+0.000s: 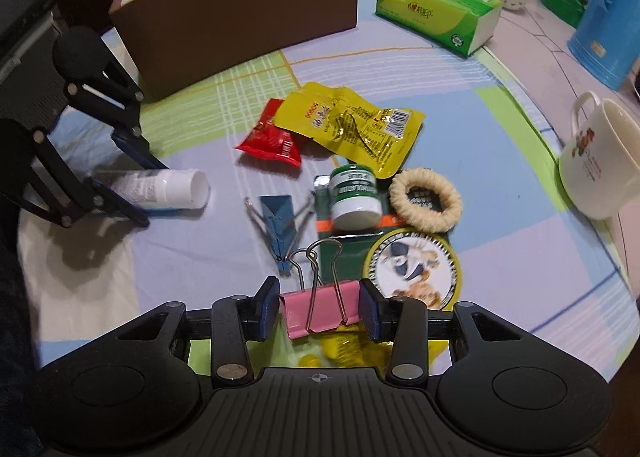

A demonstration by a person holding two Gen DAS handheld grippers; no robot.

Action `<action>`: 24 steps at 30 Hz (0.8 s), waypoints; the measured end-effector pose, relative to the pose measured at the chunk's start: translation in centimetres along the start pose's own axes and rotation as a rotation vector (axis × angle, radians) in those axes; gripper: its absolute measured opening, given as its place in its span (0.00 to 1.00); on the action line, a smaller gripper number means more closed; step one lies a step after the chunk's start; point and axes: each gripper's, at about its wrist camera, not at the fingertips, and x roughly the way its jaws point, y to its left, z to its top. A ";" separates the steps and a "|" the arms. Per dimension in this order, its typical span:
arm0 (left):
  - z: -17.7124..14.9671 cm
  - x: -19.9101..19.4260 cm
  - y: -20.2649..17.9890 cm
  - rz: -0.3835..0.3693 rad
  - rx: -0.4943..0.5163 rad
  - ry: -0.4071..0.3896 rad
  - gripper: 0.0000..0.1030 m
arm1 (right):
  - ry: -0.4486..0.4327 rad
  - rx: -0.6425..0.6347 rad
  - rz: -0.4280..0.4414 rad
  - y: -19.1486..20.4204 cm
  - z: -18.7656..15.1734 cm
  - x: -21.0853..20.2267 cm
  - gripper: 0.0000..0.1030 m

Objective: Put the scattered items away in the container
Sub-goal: 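Carry the white tube and pink binder clip over the box with both tools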

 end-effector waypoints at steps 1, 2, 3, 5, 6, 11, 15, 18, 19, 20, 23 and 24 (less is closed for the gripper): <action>0.0 -0.1 -0.1 0.000 0.003 -0.001 0.27 | -0.003 0.014 -0.001 0.2 -0.1 -0.2 0.40; -0.1 -0.2 -0.2 -0.001 0.006 -0.003 0.27 | -0.007 0.025 -0.005 0.4 -0.2 -0.5 0.40; -0.1 -0.4 -0.2 -0.001 0.010 -0.004 0.27 | -0.012 0.036 -0.010 0.7 -0.4 -0.7 0.40; -0.1 -0.6 -0.4 -0.001 0.016 -0.007 0.27 | -0.022 0.065 -0.010 1.1 -0.6 -1.3 0.40; -0.2 -0.7 -0.5 -0.002 0.019 -0.009 0.27 | -0.028 0.079 -0.009 1.3 -0.7 -1.6 0.40; -0.4 -2.2 -1.0 0.005 0.049 -0.026 0.27 | -0.041 0.111 -0.022 2.7 -0.9 -3.1 0.40; -0.7 -3.8 -1.1 0.020 0.070 -0.048 0.27 | -0.048 0.110 -0.039 3.9 -0.9 -4.3 0.40; -1.0 -4.9 -1.0 0.034 0.078 -0.062 0.27 | -0.049 0.109 -0.055 4.7 -0.8 -4.9 0.40; -1.1 -5.2 -0.9 0.039 0.081 -0.065 0.27 | -0.049 0.108 -0.061 4.9 -0.7 -5.1 0.40; -1.3 -5.5 -0.9 0.045 0.083 -0.068 0.27 | -0.050 0.107 -0.065 5.1 -0.7 -5.2 0.40; -1.7 -6.4 -0.8 0.052 0.084 -0.078 0.27 | -0.055 0.105 -0.076 5.7 -0.5 -5.6 0.40; -1.9 -6.7 -0.7 0.054 0.083 -0.082 0.27 | -0.057 0.102 -0.077 5.9 -0.5 -5.8 0.40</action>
